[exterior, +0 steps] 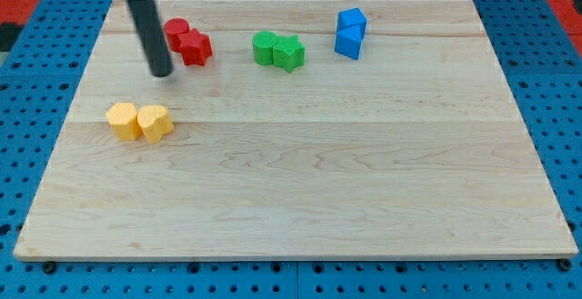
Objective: Move the red blocks closer to the green circle
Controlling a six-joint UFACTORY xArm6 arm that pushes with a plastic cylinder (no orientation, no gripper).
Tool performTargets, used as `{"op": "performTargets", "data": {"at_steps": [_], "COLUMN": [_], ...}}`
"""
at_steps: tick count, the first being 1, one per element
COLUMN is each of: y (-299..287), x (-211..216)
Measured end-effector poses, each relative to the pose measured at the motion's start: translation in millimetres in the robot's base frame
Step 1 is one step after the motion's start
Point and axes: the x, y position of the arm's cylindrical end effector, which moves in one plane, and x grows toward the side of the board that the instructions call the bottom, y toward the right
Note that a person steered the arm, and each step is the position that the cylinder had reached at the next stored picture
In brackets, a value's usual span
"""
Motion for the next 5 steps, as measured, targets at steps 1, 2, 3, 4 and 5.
{"op": "performTargets", "data": {"at_steps": [1, 2, 3, 4, 5], "y": [-76, -84, -36, 1, 27], "x": [-7, -60, -73, -81, -89]}}
